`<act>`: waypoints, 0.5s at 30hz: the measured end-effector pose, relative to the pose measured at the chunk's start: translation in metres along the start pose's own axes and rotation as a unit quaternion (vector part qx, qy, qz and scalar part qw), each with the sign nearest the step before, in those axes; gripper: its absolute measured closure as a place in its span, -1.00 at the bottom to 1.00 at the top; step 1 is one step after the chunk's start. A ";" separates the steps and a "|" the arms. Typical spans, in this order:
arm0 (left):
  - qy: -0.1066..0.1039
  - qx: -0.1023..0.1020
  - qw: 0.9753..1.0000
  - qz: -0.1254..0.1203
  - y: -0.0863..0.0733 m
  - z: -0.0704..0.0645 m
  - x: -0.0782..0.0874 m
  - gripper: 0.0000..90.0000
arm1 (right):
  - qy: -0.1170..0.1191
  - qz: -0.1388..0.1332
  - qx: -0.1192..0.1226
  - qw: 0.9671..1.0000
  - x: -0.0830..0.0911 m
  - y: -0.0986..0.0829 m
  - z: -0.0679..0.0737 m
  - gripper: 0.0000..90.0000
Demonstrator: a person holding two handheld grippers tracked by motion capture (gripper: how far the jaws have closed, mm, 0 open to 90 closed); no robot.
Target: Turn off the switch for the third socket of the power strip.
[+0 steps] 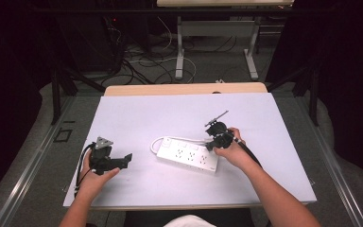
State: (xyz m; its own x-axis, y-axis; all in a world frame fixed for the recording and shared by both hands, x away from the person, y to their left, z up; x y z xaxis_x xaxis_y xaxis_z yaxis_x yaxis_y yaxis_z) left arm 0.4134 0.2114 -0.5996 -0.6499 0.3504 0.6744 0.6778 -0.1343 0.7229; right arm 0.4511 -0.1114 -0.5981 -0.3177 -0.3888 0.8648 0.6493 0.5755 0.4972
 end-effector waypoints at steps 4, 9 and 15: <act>0.000 0.000 1.000 0.001 0.000 0.000 0.000 -0.83 | 0.000 0.005 0.001 1.000 0.000 -0.001 -0.001 0.95; 0.001 0.000 1.000 0.001 0.000 0.000 0.000 -0.83 | -0.001 0.007 0.004 1.000 0.001 -0.002 -0.001 0.96; 0.000 0.000 1.000 0.001 -0.001 0.000 -0.001 -0.83 | -0.008 0.012 -0.009 1.000 -0.001 -0.004 0.000 1.00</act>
State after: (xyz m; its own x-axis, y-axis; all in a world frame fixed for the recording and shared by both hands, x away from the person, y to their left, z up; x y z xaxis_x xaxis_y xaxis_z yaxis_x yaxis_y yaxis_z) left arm 0.4133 0.2114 -0.6004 -0.6479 0.3500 0.6766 0.6796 -0.1356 0.7209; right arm 0.4484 -0.1136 -0.6009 -0.3137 -0.3630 0.8774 0.6692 0.5710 0.4755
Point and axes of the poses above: each handheld gripper's, and its own axes: x roughly backward along the jaws, y roughly out of its top, z roughly to its left, the point moved 10 cm from there along -x, roughly forward along the jaws, and after that the axes turned 7 degrees about x, right-handed, at the moved point
